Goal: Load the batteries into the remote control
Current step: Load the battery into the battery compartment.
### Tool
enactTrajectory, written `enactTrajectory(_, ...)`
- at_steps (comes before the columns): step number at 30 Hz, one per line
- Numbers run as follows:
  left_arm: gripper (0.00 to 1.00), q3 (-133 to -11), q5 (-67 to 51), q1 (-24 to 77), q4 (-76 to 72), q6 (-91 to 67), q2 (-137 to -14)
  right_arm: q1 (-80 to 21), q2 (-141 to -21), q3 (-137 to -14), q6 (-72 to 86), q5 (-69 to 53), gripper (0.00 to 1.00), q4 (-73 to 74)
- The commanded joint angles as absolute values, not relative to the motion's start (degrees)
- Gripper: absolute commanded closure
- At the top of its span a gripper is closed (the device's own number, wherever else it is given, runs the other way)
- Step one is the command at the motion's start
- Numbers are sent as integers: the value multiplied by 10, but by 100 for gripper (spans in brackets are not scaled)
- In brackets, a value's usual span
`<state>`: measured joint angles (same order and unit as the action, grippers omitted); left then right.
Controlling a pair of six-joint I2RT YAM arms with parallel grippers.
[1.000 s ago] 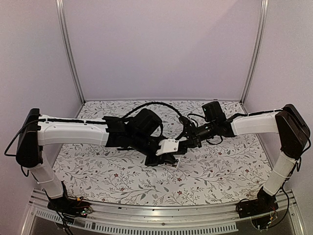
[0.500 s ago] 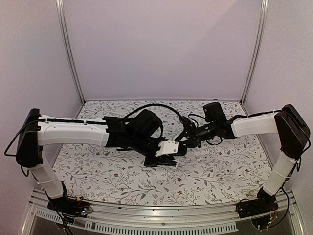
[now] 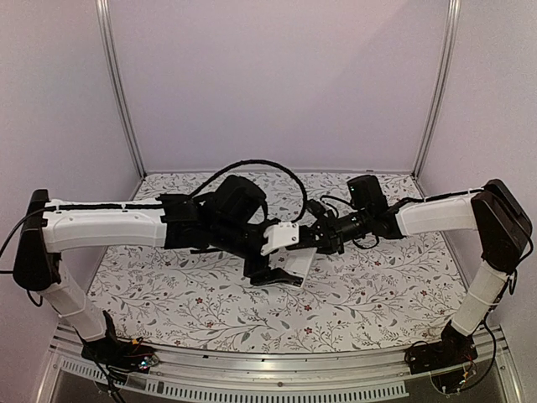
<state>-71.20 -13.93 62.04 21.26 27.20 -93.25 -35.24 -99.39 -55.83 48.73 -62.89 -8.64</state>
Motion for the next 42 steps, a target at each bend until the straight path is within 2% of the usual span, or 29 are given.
enactTrajectory(1,14,-688,-107,613,160,213,-874,-358,-993,-563,491,-656,100,-96)
enactTrajectory(3,2,-671,-76,605,138,164,-857,-358,-990,-565,490,-653,100,-97)
enactTrajectory(4,1,-661,-66,598,129,128,-849,-358,-987,-566,490,-652,100,-98)
enactTrajectory(9,1,-597,-114,524,77,-103,-813,-357,-975,-583,475,-649,100,-101)
enactTrajectory(13,1,-578,-200,504,73,-178,-806,-357,-972,-596,472,-644,100,-110)
enactTrajectory(19,0,-525,-291,511,-40,-288,-820,-354,-977,-615,468,-638,100,-110)
enactTrajectory(24,10,-538,-309,527,-60,-318,-853,-354,-983,-622,471,-635,100,-110)
enactTrajectory(36,13,-576,-313,553,-50,-330,-907,-354,-983,-622,476,-631,100,-111)
enactTrajectory(42,20,-589,-314,559,-31,-312,-916,-355,-983,-620,476,-631,100,-111)
